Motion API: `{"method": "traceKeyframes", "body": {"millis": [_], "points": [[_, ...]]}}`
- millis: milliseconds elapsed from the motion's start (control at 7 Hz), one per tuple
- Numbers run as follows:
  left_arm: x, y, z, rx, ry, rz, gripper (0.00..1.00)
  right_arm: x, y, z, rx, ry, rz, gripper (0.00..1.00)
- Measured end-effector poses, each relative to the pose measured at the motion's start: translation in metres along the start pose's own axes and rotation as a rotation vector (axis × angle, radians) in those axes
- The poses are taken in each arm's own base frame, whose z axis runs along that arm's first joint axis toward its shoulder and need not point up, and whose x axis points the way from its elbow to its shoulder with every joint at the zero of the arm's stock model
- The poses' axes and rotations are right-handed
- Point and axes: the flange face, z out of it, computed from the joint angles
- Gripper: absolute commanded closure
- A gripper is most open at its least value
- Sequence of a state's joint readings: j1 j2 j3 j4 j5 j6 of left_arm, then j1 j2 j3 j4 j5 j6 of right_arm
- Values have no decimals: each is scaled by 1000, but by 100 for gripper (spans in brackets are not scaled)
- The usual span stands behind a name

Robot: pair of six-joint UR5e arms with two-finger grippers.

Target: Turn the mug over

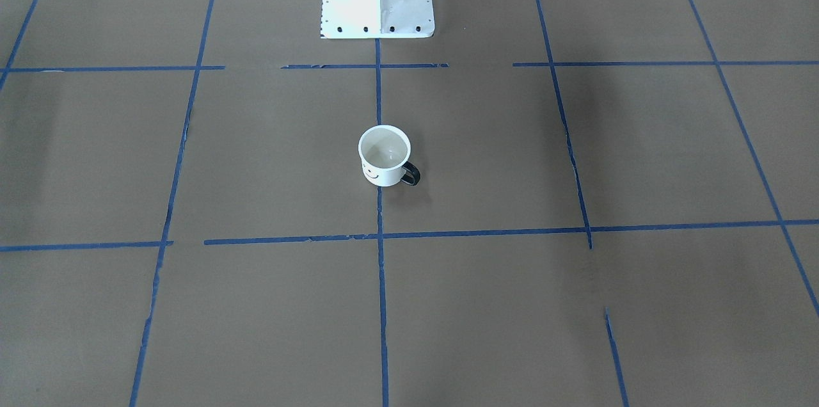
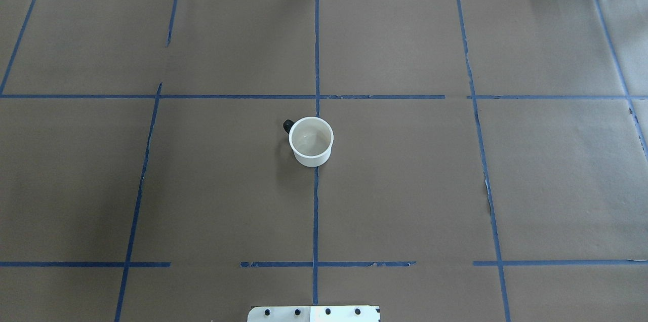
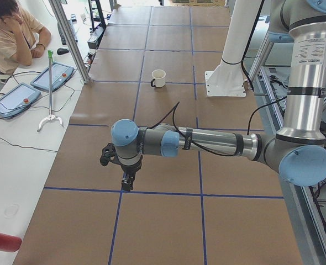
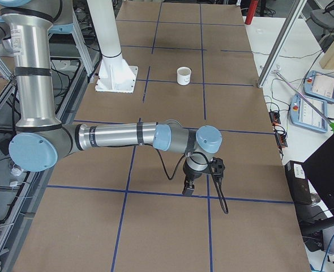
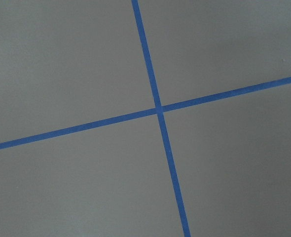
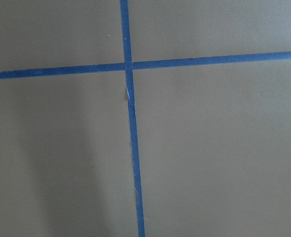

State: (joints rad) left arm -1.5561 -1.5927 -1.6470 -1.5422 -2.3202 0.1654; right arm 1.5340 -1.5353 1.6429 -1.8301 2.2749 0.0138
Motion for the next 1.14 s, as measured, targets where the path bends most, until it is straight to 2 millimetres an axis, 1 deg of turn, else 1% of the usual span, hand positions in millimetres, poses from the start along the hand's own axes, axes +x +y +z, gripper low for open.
{"method": "traceKeyframes", "body": {"millis": [714, 1143], "points": [[-2, 2, 0, -1, -6, -4, 0, 0, 0, 0, 0, 0, 0, 0], [-5, 8, 5, -10, -3, -9, 0, 0, 0, 0, 0, 0, 0, 0]]}}
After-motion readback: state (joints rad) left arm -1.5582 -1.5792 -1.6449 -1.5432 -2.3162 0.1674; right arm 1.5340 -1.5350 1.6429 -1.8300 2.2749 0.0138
